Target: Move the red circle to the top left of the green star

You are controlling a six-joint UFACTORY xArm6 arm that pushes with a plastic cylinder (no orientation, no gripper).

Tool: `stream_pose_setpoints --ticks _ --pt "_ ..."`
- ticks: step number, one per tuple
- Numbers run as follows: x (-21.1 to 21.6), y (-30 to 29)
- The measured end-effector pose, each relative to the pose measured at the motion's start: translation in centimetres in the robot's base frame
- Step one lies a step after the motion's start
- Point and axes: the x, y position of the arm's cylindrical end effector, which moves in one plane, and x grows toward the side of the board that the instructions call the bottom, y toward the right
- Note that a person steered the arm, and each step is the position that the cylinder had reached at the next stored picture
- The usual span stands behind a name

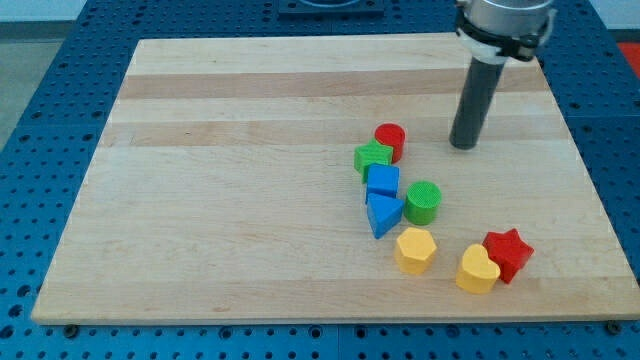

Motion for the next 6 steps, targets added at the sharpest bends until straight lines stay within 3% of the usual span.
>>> stream_pose_setpoints --ticks 2,3,4,6 --pt "0.4 -11.5" --pt "-1.6 -18.1" --pt "-2.5 -18.6" --pt "-1.5 -9.8"
